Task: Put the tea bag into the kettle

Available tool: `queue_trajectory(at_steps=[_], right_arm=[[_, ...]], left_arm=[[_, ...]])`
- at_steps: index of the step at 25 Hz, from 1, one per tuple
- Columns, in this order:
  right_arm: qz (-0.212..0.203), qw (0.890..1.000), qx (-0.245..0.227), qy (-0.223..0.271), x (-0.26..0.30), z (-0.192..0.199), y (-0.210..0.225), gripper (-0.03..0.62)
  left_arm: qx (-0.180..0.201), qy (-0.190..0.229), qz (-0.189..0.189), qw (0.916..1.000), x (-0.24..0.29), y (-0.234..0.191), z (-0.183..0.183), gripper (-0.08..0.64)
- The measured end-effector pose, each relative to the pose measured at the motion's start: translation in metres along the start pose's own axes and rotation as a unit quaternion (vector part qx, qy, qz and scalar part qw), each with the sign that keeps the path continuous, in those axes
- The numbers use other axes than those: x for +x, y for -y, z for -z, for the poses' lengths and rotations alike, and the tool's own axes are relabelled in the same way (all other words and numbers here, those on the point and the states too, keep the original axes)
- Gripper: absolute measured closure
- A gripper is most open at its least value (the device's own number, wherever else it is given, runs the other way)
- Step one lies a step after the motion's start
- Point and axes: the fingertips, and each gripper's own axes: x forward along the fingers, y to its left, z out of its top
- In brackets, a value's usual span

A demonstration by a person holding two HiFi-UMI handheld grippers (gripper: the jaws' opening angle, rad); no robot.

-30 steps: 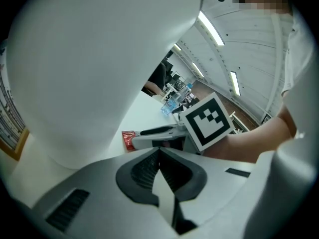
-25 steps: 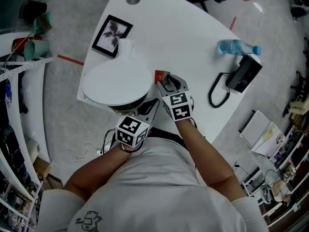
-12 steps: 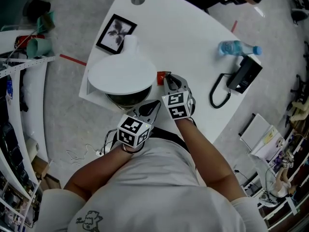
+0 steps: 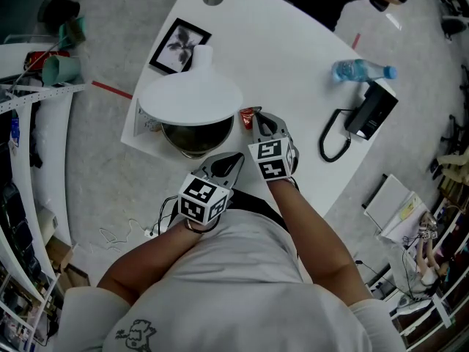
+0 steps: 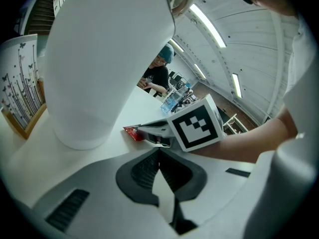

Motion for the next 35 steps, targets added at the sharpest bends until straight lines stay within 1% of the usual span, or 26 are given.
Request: queue_trajectory(at_steps=[7,12,16,24,29,35], right_arm=[[0.006,1.000,0.004,0.016,-0.013,-0.002,0.003,0.578],[0.002,0.999,0.013,0.032,-0.031,-0.010,-0.001,0.580],[0.000,0.999,0.024,0.039,-0.048,-0.009,-0.002,0.578],[0.001,0.996,0.033,0.083,-0.099,-0.020,-0.006,0.578],[-0.002,0.993,0.020,0.117,-0.134,-0.032,-0.011,0.578],[-0.006,0.987,0.022,0.156,-0.178,-0.037,-0.015,0.578]], left_arm=[[0.002,0.003,0.001,1.0000,-0.003,0.002,0.003,0.551],[0.014,0.012,0.003,0.9998,-0.006,0.008,-0.004,0.551],[0.023,0.022,0.001,0.9995,-0.010,0.016,-0.008,0.552],[0.049,0.051,-0.012,0.9974,-0.024,0.037,-0.022,0.551],[0.076,0.082,-0.029,0.9933,-0.038,0.051,-0.039,0.551],[0.087,0.110,-0.051,0.9888,-0.057,0.072,-0.040,0.551]])
